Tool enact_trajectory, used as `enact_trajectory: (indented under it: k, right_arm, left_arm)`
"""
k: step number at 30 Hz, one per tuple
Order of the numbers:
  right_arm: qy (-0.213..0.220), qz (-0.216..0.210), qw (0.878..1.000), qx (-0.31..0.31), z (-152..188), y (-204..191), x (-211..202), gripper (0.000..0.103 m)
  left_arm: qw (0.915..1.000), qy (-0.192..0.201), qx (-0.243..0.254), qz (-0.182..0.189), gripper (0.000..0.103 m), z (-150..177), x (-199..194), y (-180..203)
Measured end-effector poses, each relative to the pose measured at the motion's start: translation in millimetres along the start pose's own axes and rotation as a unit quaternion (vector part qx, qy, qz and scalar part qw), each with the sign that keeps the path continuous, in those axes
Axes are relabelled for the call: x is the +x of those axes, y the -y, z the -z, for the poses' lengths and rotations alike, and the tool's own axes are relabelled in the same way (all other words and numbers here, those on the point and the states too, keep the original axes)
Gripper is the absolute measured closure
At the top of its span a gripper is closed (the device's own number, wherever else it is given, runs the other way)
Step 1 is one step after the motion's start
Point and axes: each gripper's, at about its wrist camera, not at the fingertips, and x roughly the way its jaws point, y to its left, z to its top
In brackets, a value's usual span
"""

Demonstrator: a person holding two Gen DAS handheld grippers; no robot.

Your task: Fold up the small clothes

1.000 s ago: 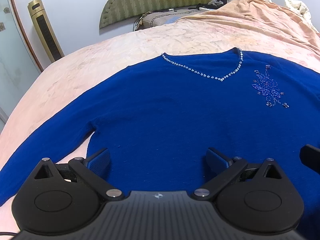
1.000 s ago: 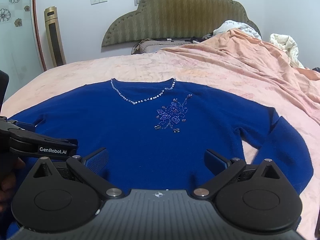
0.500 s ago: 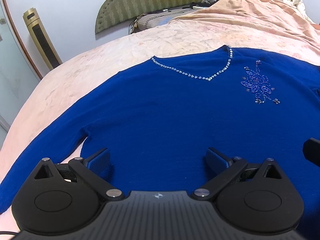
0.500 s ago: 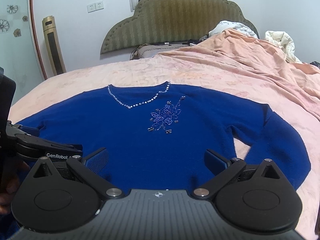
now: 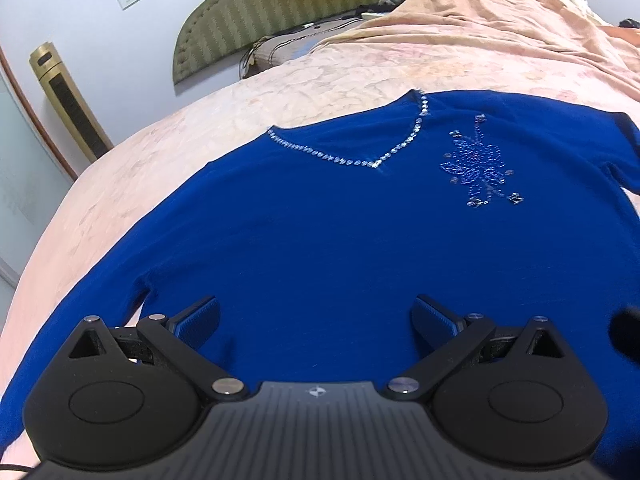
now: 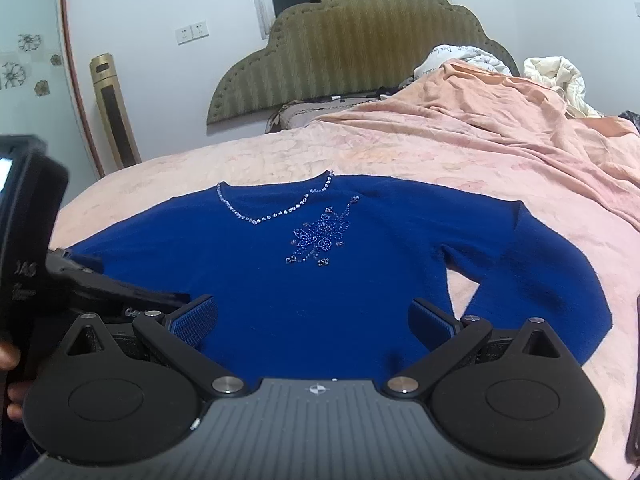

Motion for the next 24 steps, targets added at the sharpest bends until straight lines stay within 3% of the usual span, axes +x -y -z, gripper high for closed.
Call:
enact_trajectory:
  k: [7, 9, 13, 16, 18, 19, 21, 24]
  right_arm:
    - [0.024, 0.036, 0.992, -0.120, 27, -7, -38, 0.003]
    - [0.018, 0.055, 0.988, -0.144, 35, -7, -44, 0.013]
    - [-0.020, 0.100, 0.978, -0.179, 52, -4, -41, 0.018]
    - [-0.042, 0.123, 0.972, -0.197, 64, -3, -33, 0.029]
    - [-0.043, 0.125, 0.973, -0.191, 66, 0, -30, 0.032]
    - [-0.045, 0.123, 0.975, -0.178, 64, 3, -28, 0.036]
    - [-0.051, 0.125, 0.979, -0.149, 59, 11, -24, 0.061]
    - [-0.062, 0.121, 0.984, -0.112, 51, 27, -21, 0.082]
  left_arm:
    - [0.9994, 0.014, -0.011, 0.029, 0.000, -8, -4, 5]
    - [0.9994, 0.013, -0.008, 0.032, 0.000, -8, -3, 7]
    - [0.9994, 0.012, 0.000, 0.034, 0.000, -9, 1, 9]
    - [0.9994, 0.010, 0.002, 0.032, 0.000, -9, 4, 9]
    - [0.9995, 0.006, -0.001, 0.032, 0.000, -10, 6, 8]
    - [0.9994, 0.004, -0.002, 0.034, 0.000, -10, 7, 8]
    - [0.9993, 0.003, -0.001, 0.038, 0.000, -10, 8, 8]
    - [0.9993, 0.003, 0.002, 0.036, 0.000, -9, 10, 6]
